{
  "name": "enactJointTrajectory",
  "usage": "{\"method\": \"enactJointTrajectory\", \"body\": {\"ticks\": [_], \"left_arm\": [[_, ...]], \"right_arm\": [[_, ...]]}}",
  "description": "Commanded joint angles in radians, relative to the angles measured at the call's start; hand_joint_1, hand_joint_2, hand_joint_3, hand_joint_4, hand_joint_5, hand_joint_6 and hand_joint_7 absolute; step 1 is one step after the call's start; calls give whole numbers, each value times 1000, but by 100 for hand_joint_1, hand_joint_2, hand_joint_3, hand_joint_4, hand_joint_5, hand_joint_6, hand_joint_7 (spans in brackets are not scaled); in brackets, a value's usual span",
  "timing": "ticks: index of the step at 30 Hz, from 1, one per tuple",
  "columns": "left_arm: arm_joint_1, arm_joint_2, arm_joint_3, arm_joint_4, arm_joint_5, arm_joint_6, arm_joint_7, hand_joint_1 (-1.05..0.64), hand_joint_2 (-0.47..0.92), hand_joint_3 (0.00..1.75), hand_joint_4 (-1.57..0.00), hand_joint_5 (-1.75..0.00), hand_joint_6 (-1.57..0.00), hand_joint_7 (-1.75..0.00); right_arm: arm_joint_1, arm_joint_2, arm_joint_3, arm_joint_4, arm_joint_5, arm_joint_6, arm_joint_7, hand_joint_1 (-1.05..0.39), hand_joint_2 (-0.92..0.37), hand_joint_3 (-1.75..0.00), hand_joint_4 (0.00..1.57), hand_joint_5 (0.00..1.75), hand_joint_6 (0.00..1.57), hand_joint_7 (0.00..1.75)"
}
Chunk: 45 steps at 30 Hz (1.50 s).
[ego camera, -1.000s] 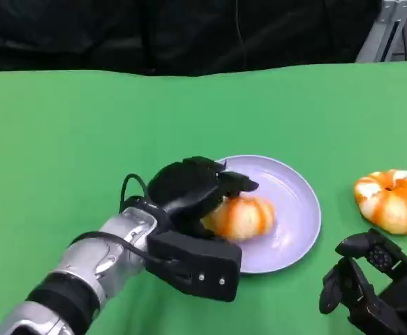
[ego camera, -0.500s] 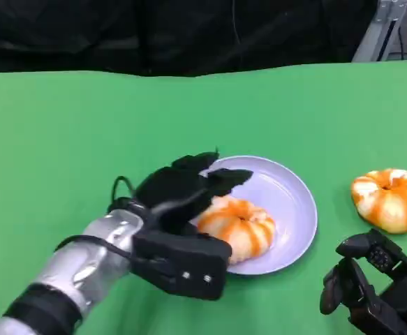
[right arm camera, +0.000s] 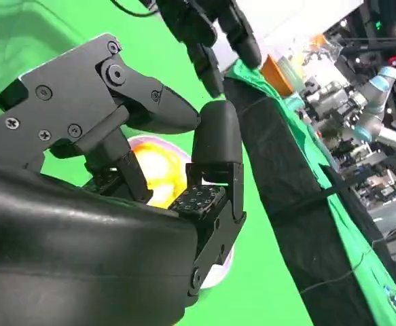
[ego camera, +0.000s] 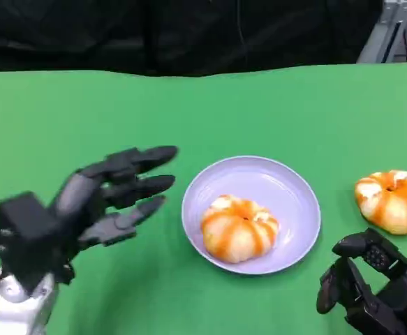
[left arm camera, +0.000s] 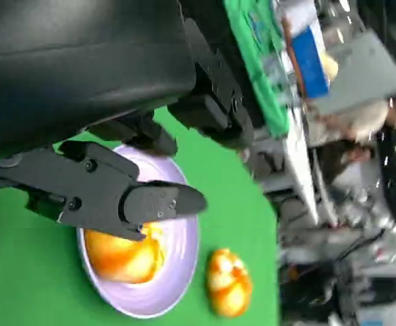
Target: Grasp the bread from the table and place it into the plate.
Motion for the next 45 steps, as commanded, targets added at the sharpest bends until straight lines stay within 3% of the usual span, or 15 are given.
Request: {"method": "enactJointTrajectory", "body": {"ticks": [1, 2, 4, 7, 17, 24, 31, 35, 45], "left_arm": [[84, 49, 118, -187, -250, 306, -49, -7, 62, 119, -93, -122, -116, -45], [100, 61, 135, -225, -288, 368, -53, -5, 54, 136, -97, -153, -104, -105], [134, 85, 166, -288, -342, 460, -64, -4, 50, 147, -100, -170, -90, -153], [202, 114, 217, -374, -416, 566, -80, -4, 48, 148, -100, -174, -83, -172], [371, 118, 281, -393, -533, 663, -241, -7, 54, 138, -99, -175, -81, -175], [347, 96, 286, -279, -514, 658, -304, -8, 58, 129, -98, -175, -81, -175], [336, 89, 296, -255, -516, 677, -310, -9, 58, 129, -97, -175, -80, -175], [324, 82, 302, -232, -521, 701, -309, -8, 53, 145, -98, -175, -80, -175], [325, 58, 313, -247, -513, 715, -299, -8, 52, 148, -97, -175, -80, -175]], "right_arm": [[-4, -7, -6, -12, 1, 2, -10, -16, -56, -107, 85, 175, 81, 145], [-5, -6, -6, -8, 0, -3, -7, -15, -56, -107, 85, 175, 81, 144], [-6, -7, -5, -6, -2, -7, -5, -15, -56, -107, 85, 175, 81, 144], [-9, -11, -6, -7, 1, 0, -6, -16, -56, -106, 85, 175, 82, 144], [-7, -20, -16, -11, 2, 4, -6, -15, -56, -109, 85, 175, 82, 143], [-9, -30, -29, 4, 15, -1, 18, -14, -57, -105, 84, 175, 80, 143], [-6, -26, -31, 3, 12, -1, 17, -14, -59, -102, 84, 175, 80, 143], [1, -24, -27, -10, 5, 6, 1, -15, -58, -102, 85, 174, 81, 142], [5, -34, -36, -6, 16, 5, 17, -16, -60, -100, 84, 175, 81, 142]]}}
